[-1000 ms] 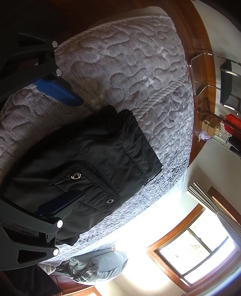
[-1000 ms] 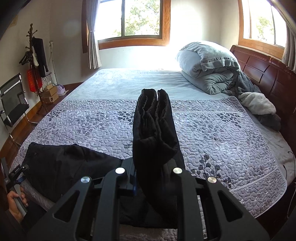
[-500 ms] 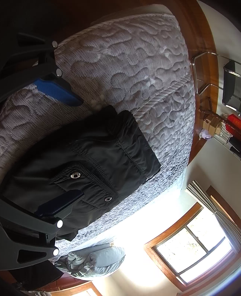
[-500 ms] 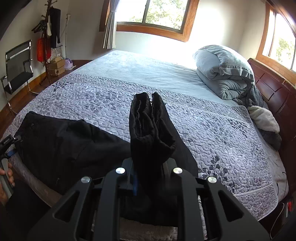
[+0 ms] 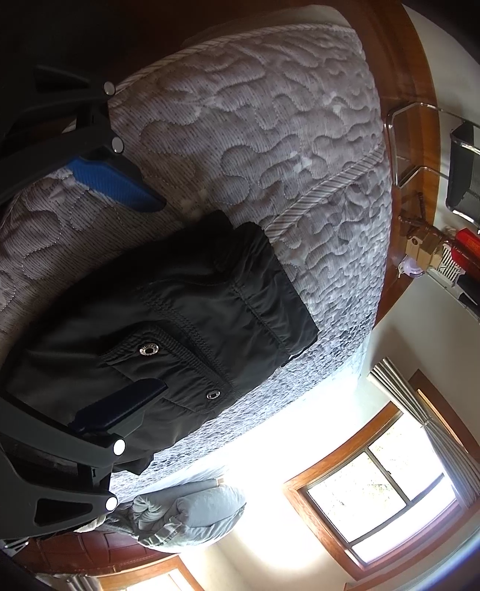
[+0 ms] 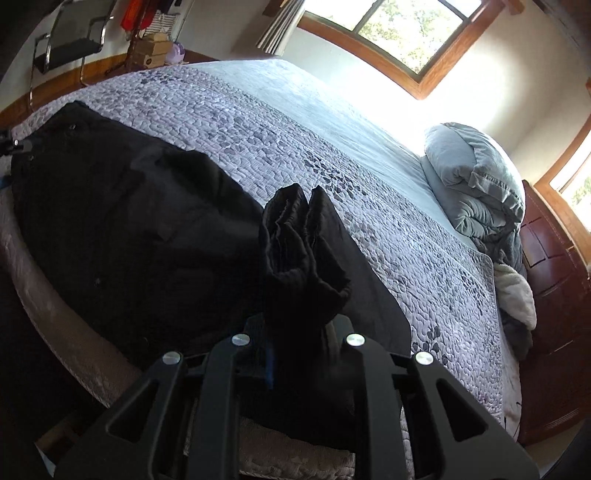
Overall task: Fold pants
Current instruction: 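Lay the held pant leg over the folded pants with the right tool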
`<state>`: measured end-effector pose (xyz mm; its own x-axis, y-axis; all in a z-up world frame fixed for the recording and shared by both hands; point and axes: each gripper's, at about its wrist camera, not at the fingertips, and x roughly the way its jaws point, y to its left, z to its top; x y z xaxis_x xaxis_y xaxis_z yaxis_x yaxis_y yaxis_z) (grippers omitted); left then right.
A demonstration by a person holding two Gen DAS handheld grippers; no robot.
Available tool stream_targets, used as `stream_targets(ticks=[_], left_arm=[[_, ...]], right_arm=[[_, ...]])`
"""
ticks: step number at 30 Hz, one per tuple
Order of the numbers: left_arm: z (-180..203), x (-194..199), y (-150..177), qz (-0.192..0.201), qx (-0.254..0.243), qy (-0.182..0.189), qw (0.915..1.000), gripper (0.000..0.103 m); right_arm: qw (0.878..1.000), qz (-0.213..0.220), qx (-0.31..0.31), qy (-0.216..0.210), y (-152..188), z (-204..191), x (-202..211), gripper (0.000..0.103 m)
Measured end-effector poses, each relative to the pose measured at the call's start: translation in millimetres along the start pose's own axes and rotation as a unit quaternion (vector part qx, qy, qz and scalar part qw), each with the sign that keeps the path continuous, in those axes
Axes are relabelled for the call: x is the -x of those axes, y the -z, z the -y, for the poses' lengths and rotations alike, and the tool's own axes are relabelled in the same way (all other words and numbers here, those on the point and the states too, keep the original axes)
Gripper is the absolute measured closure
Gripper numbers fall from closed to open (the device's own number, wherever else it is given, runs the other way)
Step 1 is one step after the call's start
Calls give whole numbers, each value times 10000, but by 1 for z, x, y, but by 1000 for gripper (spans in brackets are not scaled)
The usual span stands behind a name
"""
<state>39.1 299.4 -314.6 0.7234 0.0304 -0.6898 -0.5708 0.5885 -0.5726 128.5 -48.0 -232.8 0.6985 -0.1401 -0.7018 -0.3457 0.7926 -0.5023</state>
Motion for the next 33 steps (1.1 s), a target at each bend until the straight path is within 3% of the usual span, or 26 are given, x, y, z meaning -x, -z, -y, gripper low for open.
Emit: stream_targets(ticks=[13, 18, 22, 23, 25, 27, 29, 31, 33], left_arm=[[-1, -2, -1, -35, 31, 58, 10000, 11], [0, -5, -2, -87, 35, 81, 9999, 9], [-1, -8, -3, -112, 63, 111, 9999, 9], [-2, -8, -3, -112, 77, 123, 9998, 9], [-2, -9, -3, -103, 103, 141, 9998, 8], [-2, -9, -3, -95, 102, 151, 9998, 8], [0, -10, -2, -105, 79, 169, 9998, 8], [0, -11, -2, -129, 64, 181, 9997, 8], [0, -11, -2, -149, 58, 192, 9997, 8]], right_arm=[[9893, -192, 1378, 450, 32, -83, -41, 84], [9898, -93, 1423, 67, 35, -89, -37, 65], [9910, -64, 855, -1030, 17, -58, -5, 54], [9894, 27, 657, -1295, 10, -46, 6, 46], [9872, 218, 177, -1568, -4, -17, 20, 39], [9870, 145, -370, -1559, -16, 14, 10, 39], [9893, -208, -709, -1255, -22, 33, -20, 43], [9909, -586, -747, -953, -21, 34, -51, 52], [9879, -935, -730, -995, -18, 26, -75, 55]])
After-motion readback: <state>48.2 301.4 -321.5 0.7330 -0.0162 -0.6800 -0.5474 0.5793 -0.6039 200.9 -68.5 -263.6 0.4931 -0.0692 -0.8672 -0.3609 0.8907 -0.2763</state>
